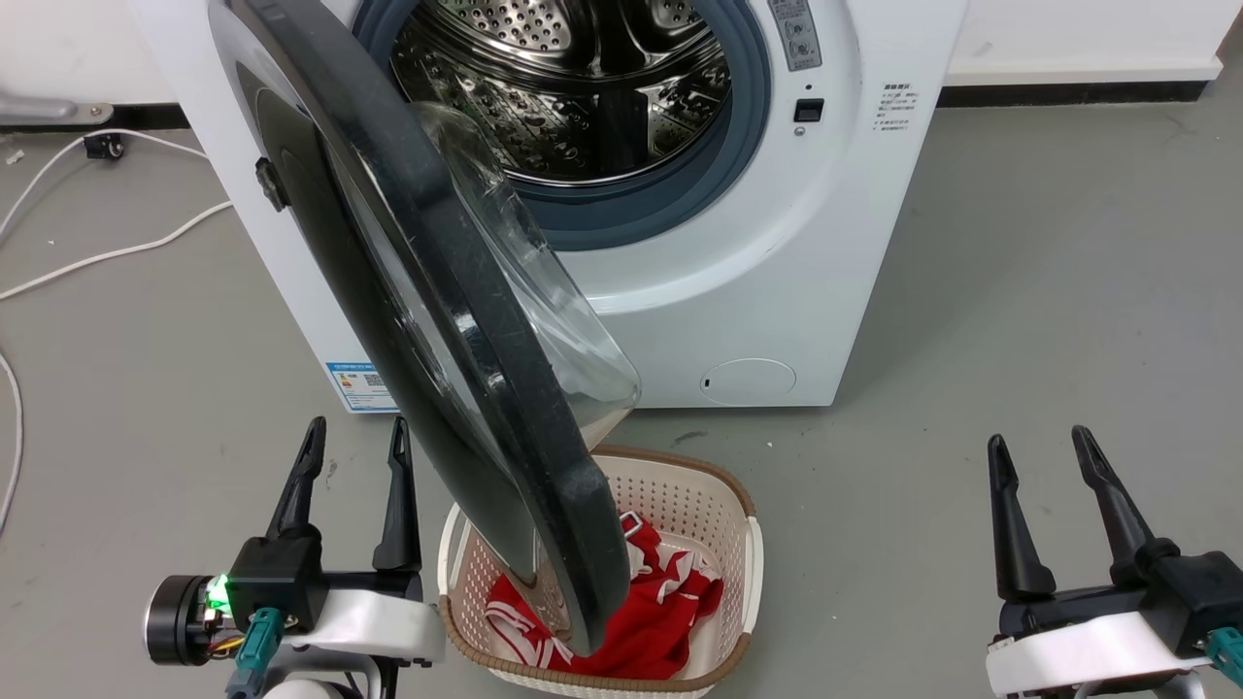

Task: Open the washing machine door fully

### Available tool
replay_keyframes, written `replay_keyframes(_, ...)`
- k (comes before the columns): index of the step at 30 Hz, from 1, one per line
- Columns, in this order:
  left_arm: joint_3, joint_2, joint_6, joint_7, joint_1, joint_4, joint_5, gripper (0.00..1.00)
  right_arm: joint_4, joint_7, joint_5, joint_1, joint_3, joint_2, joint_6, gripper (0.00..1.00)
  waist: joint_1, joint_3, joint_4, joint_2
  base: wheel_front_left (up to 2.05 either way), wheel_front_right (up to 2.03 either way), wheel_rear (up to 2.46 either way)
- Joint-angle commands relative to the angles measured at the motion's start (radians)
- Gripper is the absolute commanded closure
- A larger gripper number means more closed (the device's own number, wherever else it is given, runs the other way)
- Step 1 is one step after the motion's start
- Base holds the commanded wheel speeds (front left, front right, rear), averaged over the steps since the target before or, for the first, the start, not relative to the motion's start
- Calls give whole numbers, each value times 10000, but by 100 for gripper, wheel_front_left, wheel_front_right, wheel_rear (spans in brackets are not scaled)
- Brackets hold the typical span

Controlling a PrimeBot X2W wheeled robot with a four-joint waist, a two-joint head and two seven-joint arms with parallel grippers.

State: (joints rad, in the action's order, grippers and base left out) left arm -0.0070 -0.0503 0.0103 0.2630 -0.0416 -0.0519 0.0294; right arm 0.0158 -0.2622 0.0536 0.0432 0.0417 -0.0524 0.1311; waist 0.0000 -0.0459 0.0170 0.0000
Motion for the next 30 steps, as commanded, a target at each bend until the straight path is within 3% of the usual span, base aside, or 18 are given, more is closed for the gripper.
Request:
replay_keyframes(1, -6, -3, 57, 24, 67, 32, -59, 100, -15, -8, 36, -44, -13, 41, -7, 0, 0, 4, -5, 0, 0, 0, 0)
replay_keyframes(10, -19, -4, 19, 24, -56, 532, -102, 100, -39, -12, 133, -8, 15, 42, -7, 0, 0, 14, -34, 0, 0, 0, 0)
replay_keyframes(22, 113, -140, -373, 20, -782, 4258, -494, 100, -130, -14, 220, -93, 33, 39, -7, 0, 0, -41, -81, 0, 0, 0, 0)
replay_keyframes(30, -959, -292, -71, 20, -1342, 6514, -743, 100, -198, -13, 252, -203, 36, 39, -7, 0, 0, -98, 3, 0, 0, 0, 0)
